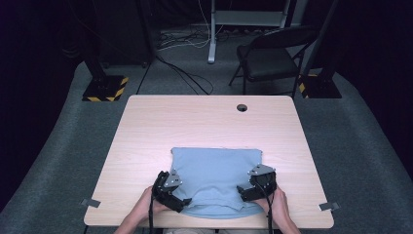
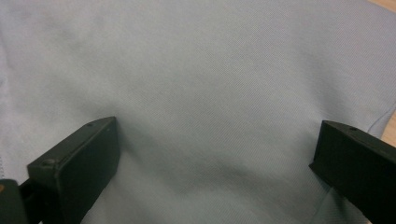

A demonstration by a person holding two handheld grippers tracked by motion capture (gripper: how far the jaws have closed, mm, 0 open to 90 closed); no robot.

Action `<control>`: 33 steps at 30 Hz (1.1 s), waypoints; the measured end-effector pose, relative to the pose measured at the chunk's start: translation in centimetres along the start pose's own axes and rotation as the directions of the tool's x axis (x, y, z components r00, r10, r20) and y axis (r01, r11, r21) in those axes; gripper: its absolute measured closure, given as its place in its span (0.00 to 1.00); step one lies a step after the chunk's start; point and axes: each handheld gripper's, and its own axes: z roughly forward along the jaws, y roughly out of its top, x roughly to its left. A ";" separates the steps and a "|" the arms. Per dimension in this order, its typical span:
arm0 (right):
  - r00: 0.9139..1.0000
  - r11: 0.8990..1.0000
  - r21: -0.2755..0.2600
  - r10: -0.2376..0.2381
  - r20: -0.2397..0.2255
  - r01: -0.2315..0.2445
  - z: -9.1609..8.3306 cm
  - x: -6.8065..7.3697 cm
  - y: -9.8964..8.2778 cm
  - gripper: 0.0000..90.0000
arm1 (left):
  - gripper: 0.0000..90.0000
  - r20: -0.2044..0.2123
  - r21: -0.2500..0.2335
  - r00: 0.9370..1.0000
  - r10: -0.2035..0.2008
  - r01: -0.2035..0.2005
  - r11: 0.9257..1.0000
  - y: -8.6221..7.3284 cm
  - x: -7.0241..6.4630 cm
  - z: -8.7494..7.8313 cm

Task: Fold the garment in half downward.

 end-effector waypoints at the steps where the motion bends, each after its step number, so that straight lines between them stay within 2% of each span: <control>1: 1.000 1.000 0.000 0.000 -0.001 0.000 0.0 -0.1 0.0 0.00 | 0.00 0.003 -0.003 1.000 -0.001 0.001 1.000 -0.1 0.0 -0.1; 4: 1.000 1.000 0.001 -0.007 -0.023 0.007 0.0 -0.3 0.0 0.00 | 0.00 0.032 -0.008 0.999 -0.007 0.007 1.000 -0.2 0.2 -0.4; 5: 0.999 1.000 -0.003 -0.014 -0.043 0.014 -0.1 -0.4 0.0 0.00 | 0.00 0.045 -0.018 0.999 -0.023 0.024 1.000 -0.2 0.4 -0.6; 7: 0.995 0.999 -0.038 0.021 -0.100 -0.025 -0.4 -1.2 -0.1 0.00 | 0.00 0.070 -0.051 0.995 -0.065 0.068 0.996 -0.1 1.1 -1.1; 8: 0.993 0.998 -0.056 0.030 -0.111 -0.036 -0.7 -1.5 0.0 0.00 | 0.00 0.072 -0.073 0.994 -0.081 0.086 0.994 0.1 1.6 -1.4; 10: 0.995 0.996 -0.085 0.022 -0.102 -0.031 -1.2 -2.0 0.4 0.00 | 0.00 0.071 -0.108 0.992 -0.107 0.115 0.987 0.6 2.6 -1.6; 12: 0.996 0.995 -0.098 0.006 -0.092 -0.015 -1.2 -2.5 1.0 0.00 | 0.00 0.047 -0.125 0.993 -0.106 0.112 0.986 1.4 3.5 -1.3; 14: 0.996 0.996 -0.093 -0.017 -0.087 0.009 -0.5 -3.0 1.8 0.00 | 0.00 0.057 -0.122 0.994 -0.094 0.100 0.987 2.2 4.4 -0.3; 16: 0.995 0.995 -0.101 -0.022 -0.097 0.012 0.2 -3.5 2.6 0.00 | 0.00 0.020 -0.101 0.997 -0.069 0.070 0.992 3.1 5.1 0.8; 17: 0.995 0.995 -0.099 -0.017 -0.099 0.008 0.7 -3.8 3.0 0.00 | 0.00 0.017 -0.084 0.998 -0.065 0.066 0.994 3.5 5.5 1.4; 19: 0.994 0.997 -0.068 0.012 -0.106 -0.020 1.8 -4.5 3.6 0.00 | 0.00 0.036 -0.053 0.995 -0.096 0.097 0.994 3.9 6.2 2.4; 22: 0.990 0.998 -0.021 0.053 -0.131 -0.056 3.2 -5.2 3.6 0.00 | 0.00 0.041 -0.002 0.994 -0.104 0.104 0.995 3.9 6.5 3.2; 29: 0.993 1.000 -0.018 0.017 -0.121 -0.020 3.4 -5.4 3.3 0.01 | 0.00 0.053 -0.017 0.990 -0.127 0.128 0.992 3.6 6.9 3.1; 30: 0.993 1.000 -0.020 0.014 -0.118 -0.016 3.3 -5.4 3.4 0.01 | 0.00 0.056 -0.031 0.989 -0.138 0.140 0.990 3.7 7.0 3.0; 33: 0.995 0.997 -0.078 0.002 -0.096 -0.009 2.6 -5.7 4.1 0.02 | 0.00 0.053 -0.074 0.986 -0.156 0.160 0.984 4.2 7.7 2.8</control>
